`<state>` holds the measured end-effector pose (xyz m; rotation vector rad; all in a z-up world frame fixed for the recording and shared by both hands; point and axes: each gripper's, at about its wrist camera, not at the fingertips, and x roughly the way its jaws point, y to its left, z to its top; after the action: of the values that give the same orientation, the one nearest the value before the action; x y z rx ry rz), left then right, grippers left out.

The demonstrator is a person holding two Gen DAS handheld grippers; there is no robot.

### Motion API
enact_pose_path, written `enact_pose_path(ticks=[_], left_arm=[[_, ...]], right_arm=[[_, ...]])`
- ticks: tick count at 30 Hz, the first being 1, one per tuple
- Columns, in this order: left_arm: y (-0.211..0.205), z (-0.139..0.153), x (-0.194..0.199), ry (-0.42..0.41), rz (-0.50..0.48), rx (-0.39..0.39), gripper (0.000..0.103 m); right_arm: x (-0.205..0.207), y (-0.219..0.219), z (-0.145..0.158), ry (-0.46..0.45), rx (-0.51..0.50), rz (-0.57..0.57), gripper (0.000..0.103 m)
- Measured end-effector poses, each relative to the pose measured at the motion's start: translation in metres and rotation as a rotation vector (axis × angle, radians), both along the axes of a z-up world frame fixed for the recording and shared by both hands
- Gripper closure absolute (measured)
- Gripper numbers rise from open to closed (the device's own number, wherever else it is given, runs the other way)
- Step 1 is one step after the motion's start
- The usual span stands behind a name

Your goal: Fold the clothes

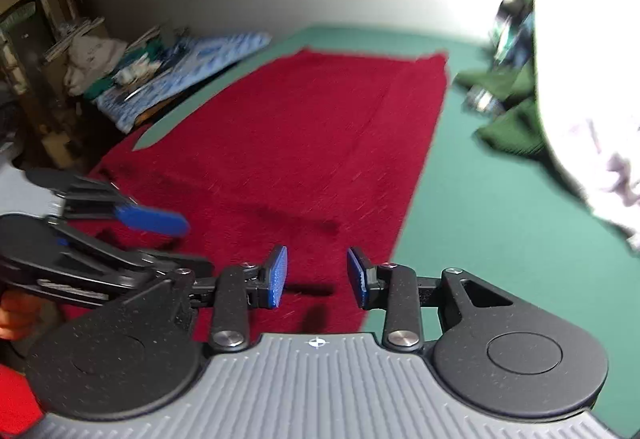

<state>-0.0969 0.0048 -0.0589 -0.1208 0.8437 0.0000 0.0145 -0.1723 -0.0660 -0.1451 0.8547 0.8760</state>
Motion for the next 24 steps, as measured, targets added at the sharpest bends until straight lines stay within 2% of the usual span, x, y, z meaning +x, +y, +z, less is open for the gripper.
enact_pose_path(ticks=[2, 4, 6, 8, 9, 15, 20, 22, 23, 24], left_arm=[[0.009, 0.006, -0.019, 0.003, 0.039, 0.054, 0.039], [0.020, 0.009, -0.036, 0.010, 0.086, 0.076, 0.035], [0.029, 0.007, -0.049, 0.024, 0.138, 0.074, 0.034], [0.038, 0.002, -0.059, 0.039, 0.182, 0.058, 0.034], [0.040, -0.001, -0.062, 0.049, 0.195, 0.049, 0.034], [0.041, -0.015, -0.065, 0.081, 0.205, 0.062, 0.034], [0.040, -0.024, -0.059, 0.093, 0.207, 0.050, 0.034], [0.037, -0.025, -0.056, 0.097, 0.195, 0.050, 0.034], [0.036, -0.025, -0.055, 0.097, 0.186, 0.052, 0.034], [0.034, -0.025, -0.054, 0.096, 0.175, 0.056, 0.034]], right_arm=[[0.005, 0.001, -0.006, 0.079, -0.003, -0.007, 0.067], [0.010, 0.001, -0.012, 0.158, -0.005, -0.014, 0.067], [0.015, 0.001, -0.019, 0.245, -0.002, -0.025, 0.068], [0.022, -0.006, -0.028, 0.376, 0.058, -0.071, 0.070], [0.023, -0.005, -0.030, 0.390, 0.067, -0.088, 0.071], [0.020, 0.018, -0.031, 0.376, 0.098, -0.133, 0.067], [0.024, 0.026, -0.036, 0.361, 0.138, -0.221, 0.068], [0.024, 0.029, -0.034, 0.344, 0.131, -0.237, 0.080], [0.025, 0.029, -0.032, 0.328, 0.123, -0.231, 0.093], [0.026, 0.027, -0.027, 0.310, 0.133, -0.227, 0.098]])
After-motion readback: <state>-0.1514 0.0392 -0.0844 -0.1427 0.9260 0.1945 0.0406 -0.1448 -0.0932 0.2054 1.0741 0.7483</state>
